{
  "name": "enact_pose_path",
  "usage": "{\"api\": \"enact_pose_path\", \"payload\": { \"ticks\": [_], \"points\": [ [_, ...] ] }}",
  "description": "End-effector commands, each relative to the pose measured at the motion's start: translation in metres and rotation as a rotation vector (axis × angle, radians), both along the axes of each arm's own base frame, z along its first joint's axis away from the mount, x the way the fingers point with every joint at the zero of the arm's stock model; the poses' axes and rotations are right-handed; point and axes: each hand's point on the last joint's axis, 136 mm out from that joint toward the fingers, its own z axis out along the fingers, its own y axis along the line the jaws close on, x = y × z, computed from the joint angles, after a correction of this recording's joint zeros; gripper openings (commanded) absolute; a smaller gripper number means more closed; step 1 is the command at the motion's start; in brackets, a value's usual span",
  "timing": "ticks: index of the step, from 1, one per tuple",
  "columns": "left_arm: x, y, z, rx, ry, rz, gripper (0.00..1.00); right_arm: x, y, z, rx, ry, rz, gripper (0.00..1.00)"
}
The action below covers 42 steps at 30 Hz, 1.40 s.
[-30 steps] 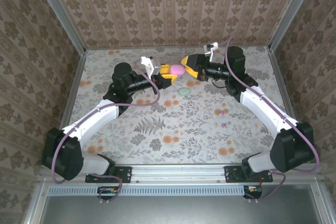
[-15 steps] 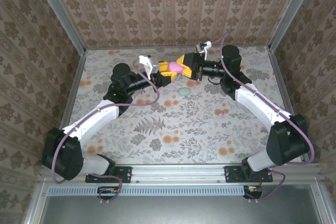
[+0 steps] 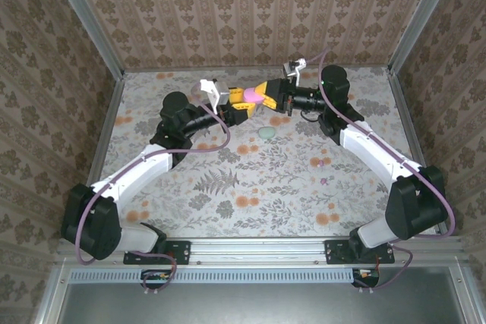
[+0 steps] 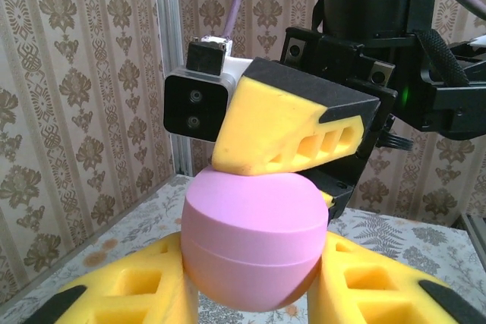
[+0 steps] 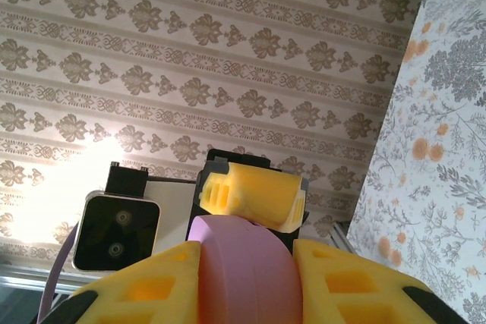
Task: Insert wireless bluetooth earbuds into charging case
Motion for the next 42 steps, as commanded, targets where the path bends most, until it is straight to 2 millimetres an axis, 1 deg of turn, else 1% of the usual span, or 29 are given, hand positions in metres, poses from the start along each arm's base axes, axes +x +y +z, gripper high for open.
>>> {"api": "enact_pose_path", "payload": {
  "ticks": [1,13,19,26,30,35,38,42],
  "points": [
    [-0.0015,-0.0027,0.0087,-0.027,-0.013,-0.019,0.38,-0.0061,0.0010,0.0125,0.044,-0.024,-0.018,0.25],
    [-0.0028,-0.0064,0.0092,-0.026,-0.004,-0.050,0.43,-0.0081,0.0058,0.0122,0.032,-0.032,-0.005,0.25],
    [-0.0035,-0.0071,0.0101,-0.028,-0.001,-0.059,0.44,-0.0099,0.0077,0.0159,0.038,-0.041,0.002,0.24],
    [-0.0027,-0.0076,0.0106,-0.027,0.000,-0.060,0.45,-0.0089,0.0081,0.0128,0.033,-0.032,0.000,0.24],
    [-0.0026,-0.0080,0.0114,-0.025,0.003,-0.062,0.49,-0.0090,0.0087,0.0137,0.035,-0.035,0.001,0.24],
    [-0.0020,-0.0089,0.0103,-0.022,0.005,-0.065,0.48,-0.0085,0.0086,0.0135,0.035,-0.033,-0.001,0.24],
    [-0.0015,-0.0091,0.0100,-0.021,0.007,-0.065,0.46,-0.0083,0.0083,0.0135,0.035,-0.032,-0.003,0.24],
    [-0.0023,-0.0090,0.0089,-0.015,0.007,-0.065,0.48,-0.0074,0.0068,0.0159,0.039,-0.038,-0.013,0.24]
  ]
}}
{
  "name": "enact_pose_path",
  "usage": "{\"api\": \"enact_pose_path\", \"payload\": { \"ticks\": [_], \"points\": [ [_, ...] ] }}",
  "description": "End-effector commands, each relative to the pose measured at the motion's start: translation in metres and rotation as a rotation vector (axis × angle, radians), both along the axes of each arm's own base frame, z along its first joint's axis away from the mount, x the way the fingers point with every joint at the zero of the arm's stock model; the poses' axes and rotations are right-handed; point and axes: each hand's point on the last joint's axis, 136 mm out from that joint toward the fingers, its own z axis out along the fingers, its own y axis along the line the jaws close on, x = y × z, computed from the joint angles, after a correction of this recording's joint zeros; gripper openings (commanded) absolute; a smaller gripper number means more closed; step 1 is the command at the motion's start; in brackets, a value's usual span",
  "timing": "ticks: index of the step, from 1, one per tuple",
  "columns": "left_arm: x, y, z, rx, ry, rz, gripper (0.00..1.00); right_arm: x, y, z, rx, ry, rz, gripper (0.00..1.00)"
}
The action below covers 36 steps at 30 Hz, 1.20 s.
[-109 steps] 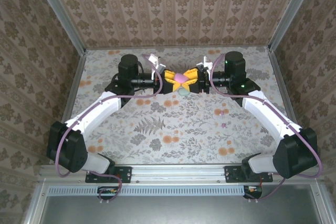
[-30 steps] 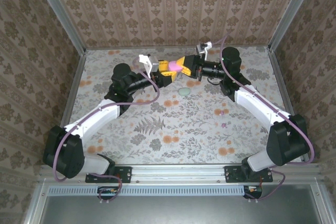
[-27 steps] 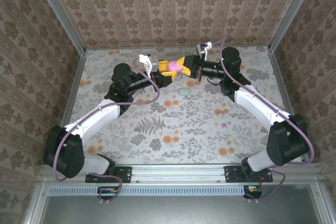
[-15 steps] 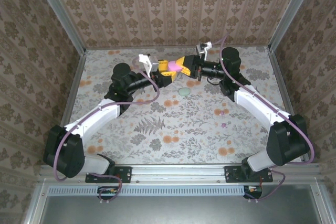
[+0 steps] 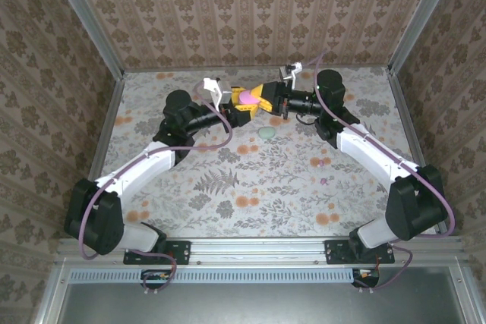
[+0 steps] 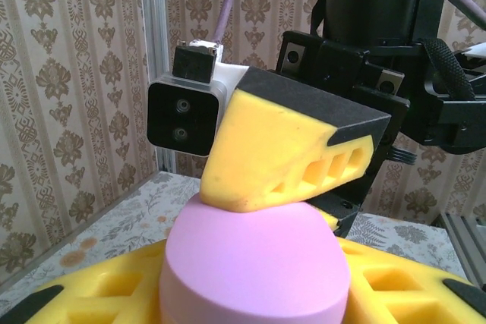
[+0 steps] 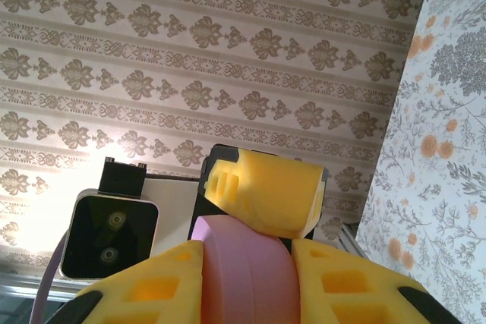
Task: Insert wireless bluetooth earbuds into charging case
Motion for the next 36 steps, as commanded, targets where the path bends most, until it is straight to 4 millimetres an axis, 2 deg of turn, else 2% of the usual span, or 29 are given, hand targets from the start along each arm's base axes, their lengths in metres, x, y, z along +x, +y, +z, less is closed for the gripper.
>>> {"api": "enact_pose_path", "payload": {
  "ticks": [1,13,20,31,36],
  "points": [
    [-0.004,-0.002,0.012,-0.012,-0.025,-0.024,0.49,-0.004,-0.002,0.020,0.025,-0.063,-0.006,0.24],
    [-0.004,0.004,0.013,-0.013,-0.047,0.001,0.54,-0.001,-0.010,0.020,0.031,-0.060,-0.040,0.24],
    [-0.004,0.005,0.014,-0.017,-0.050,0.001,0.45,-0.001,-0.010,0.019,0.032,-0.050,-0.037,0.24],
    [-0.003,0.004,0.014,-0.015,-0.050,-0.001,0.37,0.000,-0.009,0.012,0.021,-0.022,-0.034,0.25],
    [-0.003,0.004,0.014,-0.013,-0.053,-0.001,0.34,0.001,-0.010,0.008,0.001,-0.018,-0.045,0.33]
  ]
}}
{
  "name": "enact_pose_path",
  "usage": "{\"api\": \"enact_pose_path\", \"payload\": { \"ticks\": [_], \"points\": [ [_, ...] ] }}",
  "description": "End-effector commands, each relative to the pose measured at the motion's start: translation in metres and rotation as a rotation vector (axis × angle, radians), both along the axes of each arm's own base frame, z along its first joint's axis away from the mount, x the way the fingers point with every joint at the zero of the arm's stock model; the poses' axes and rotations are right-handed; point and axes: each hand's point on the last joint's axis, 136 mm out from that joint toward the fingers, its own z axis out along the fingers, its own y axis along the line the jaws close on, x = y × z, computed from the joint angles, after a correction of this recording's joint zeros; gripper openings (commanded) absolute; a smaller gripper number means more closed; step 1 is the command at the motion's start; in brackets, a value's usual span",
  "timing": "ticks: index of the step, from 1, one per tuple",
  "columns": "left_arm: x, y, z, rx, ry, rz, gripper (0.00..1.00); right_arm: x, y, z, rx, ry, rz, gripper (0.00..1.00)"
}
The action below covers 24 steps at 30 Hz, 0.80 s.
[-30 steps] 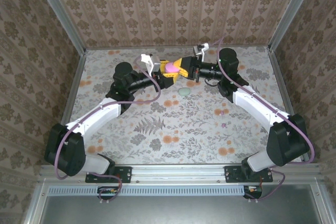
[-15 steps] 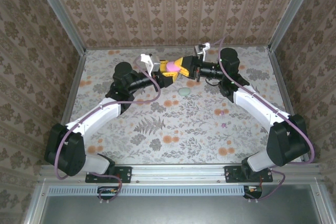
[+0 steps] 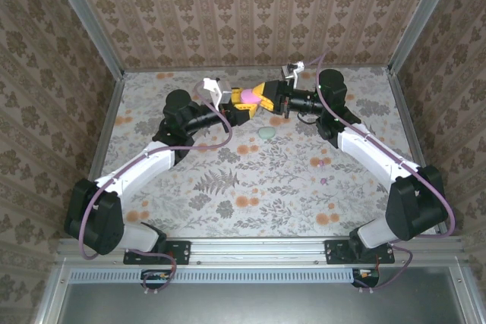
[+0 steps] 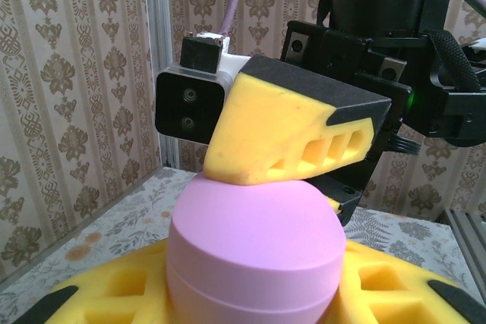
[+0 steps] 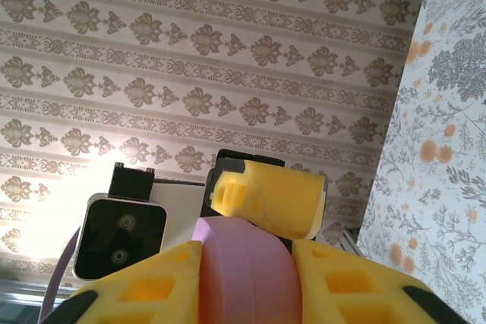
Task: Insert wireless bluetooth earbuds into charging case
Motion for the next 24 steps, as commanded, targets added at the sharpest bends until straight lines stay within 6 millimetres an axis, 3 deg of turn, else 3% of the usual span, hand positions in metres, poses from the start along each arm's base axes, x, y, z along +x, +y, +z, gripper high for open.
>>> {"api": "enact_pose_path", "payload": {
  "ticks": [1,3,6,8,9,18,24],
  "points": [
    [-0.006,0.002,0.016,-0.023,-0.054,-0.014,0.33,-0.003,-0.005,0.008,-0.009,-0.027,-0.028,0.34],
    [-0.007,0.002,0.016,-0.021,-0.054,-0.016,0.33,-0.005,-0.006,0.009,-0.031,-0.039,-0.028,0.41],
    [-0.007,0.002,0.016,-0.018,-0.053,-0.020,0.32,-0.006,-0.012,0.011,-0.084,-0.066,-0.047,0.62],
    [-0.007,0.001,0.014,-0.015,-0.050,-0.022,0.32,-0.006,-0.014,0.014,-0.107,-0.107,-0.056,0.69],
    [-0.007,0.001,0.012,-0.014,-0.046,-0.025,0.32,-0.013,-0.019,0.026,-0.113,-0.157,-0.071,0.72],
    [-0.007,-0.004,0.007,-0.031,-0.014,-0.045,0.32,-0.031,-0.047,0.005,-0.470,-0.533,-0.139,0.68],
    [-0.009,-0.006,0.008,-0.032,-0.006,-0.059,0.32,-0.032,-0.042,-0.003,-0.533,-0.529,-0.086,0.69]
  ]
}}
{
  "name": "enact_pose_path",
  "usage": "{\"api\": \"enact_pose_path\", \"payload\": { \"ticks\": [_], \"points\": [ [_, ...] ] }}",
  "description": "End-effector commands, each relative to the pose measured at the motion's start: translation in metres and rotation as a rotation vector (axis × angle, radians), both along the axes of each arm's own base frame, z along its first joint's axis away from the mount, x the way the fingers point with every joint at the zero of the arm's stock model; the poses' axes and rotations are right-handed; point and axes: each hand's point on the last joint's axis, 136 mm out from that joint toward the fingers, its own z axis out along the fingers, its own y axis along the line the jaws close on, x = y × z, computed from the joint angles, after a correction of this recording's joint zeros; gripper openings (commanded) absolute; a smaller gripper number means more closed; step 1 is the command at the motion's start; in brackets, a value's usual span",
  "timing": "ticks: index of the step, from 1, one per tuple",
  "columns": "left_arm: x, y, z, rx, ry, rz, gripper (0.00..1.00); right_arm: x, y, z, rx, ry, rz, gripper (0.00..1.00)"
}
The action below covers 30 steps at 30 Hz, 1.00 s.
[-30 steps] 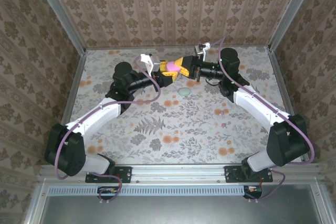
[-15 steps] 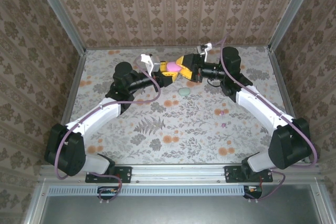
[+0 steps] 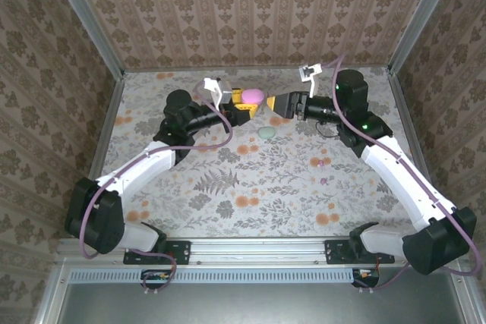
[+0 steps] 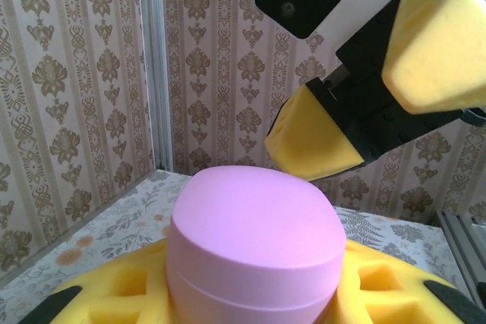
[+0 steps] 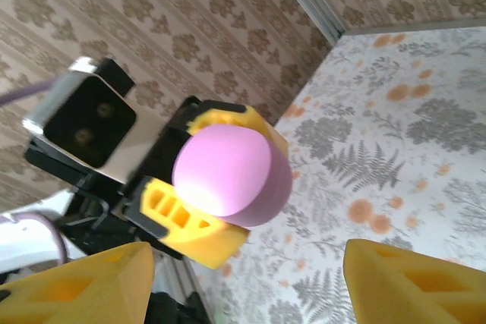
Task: Insert wireless bluetooth earbuds into charging case
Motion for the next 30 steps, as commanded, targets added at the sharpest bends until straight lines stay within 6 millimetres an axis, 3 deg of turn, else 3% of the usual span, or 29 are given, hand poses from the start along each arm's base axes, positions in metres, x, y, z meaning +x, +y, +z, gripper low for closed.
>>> {"api": "enact_pose_path", "payload": {
  "ticks": [1,9,22,30],
  "points": [
    [-0.006,-0.004,0.009,-0.025,-0.020,-0.035,0.32,0.001,0.003,-0.009,-0.099,-0.022,0.026,0.68],
    [-0.006,-0.006,0.010,-0.031,-0.003,-0.046,0.31,0.004,0.013,-0.017,-0.113,-0.004,0.057,0.68],
    [-0.014,-0.009,0.014,-0.030,-0.009,-0.103,0.32,0.023,0.005,-0.021,-0.136,0.014,-0.045,0.65],
    [-0.018,-0.011,0.013,-0.023,-0.002,-0.128,0.31,0.029,0.004,-0.009,-0.096,0.003,-0.080,0.65]
  ]
}}
